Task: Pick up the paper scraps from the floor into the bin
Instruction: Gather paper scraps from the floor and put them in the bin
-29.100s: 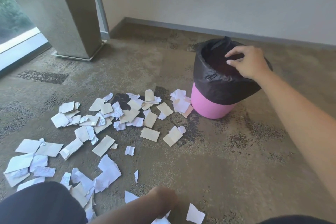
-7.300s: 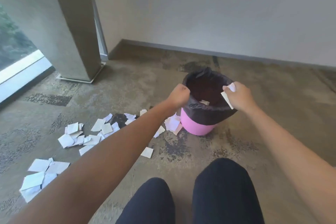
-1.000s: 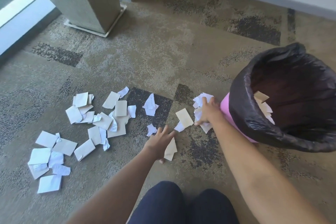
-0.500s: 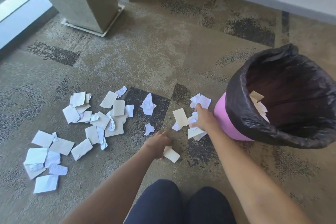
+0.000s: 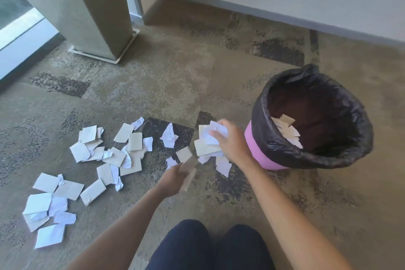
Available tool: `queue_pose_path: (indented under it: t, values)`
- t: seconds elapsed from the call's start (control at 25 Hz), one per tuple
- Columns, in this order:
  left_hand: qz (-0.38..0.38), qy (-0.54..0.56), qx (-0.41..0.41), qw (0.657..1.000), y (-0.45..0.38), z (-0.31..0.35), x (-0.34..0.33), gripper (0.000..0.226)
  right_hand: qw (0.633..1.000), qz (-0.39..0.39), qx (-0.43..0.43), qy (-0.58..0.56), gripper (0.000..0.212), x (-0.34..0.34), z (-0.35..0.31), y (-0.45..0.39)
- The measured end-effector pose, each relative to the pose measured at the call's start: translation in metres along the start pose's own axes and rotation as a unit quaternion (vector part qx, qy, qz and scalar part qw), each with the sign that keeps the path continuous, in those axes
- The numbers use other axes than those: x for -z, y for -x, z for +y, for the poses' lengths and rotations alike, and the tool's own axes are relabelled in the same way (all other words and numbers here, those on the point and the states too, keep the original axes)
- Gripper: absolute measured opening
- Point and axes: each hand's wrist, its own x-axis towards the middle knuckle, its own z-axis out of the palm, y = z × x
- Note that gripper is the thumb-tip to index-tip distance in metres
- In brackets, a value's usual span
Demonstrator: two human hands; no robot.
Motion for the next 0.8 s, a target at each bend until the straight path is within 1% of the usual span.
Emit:
queue_pose_path:
  t: [0.12,0.2,0.28,0.36,0.44,0.56,0.6,0.68,0.76,0.8]
  values:
    - [0.06,0.094,-0.013,0.994,0.014,0.021,0.008,0.031,0.989,0.106,0.105,-0.013,0.013,0.037,-0.043,0.018]
    - [0.097,0.154,-0.038,0.983,0.022,0.048,0.015,0.028,0.965,0.216,0.148,-0.015,0.011,0.072,-0.058,0.029]
    - [0.116,0.19,-0.085,0.971,0.03,0.086,0.019,0.025,0.932,0.323,0.162,0.008,0.012,0.112,-0.056,0.038]
    - [0.118,0.207,-0.144,0.96,0.038,0.131,0.021,0.024,0.911,0.387,0.132,0.044,0.016,0.147,-0.039,0.043]
    - [0.111,0.206,-0.209,0.949,0.045,0.176,0.017,0.025,0.912,0.398,0.073,0.063,0.02,0.168,-0.017,0.048]
    - [0.106,0.162,-0.287,0.938,0.053,0.23,0.008,0.029,0.923,0.372,0.012,0.097,0.022,0.181,0.009,0.053]
    - [0.097,0.151,-0.3,0.937,0.055,0.244,0.004,0.029,0.926,0.361,0.007,0.112,0.022,0.183,0.015,0.054]
    - [0.069,0.123,-0.314,0.939,0.055,0.27,-0.003,0.03,0.933,0.337,0.024,0.122,0.021,0.187,0.021,0.057]
    - [0.048,0.072,-0.328,0.941,0.056,0.288,-0.01,0.032,0.94,0.321,0.039,0.109,0.022,0.189,0.024,0.059]
    - [0.043,0.048,-0.336,0.94,0.056,0.294,-0.013,0.035,0.941,0.321,0.032,0.098,0.022,0.189,0.025,0.06]
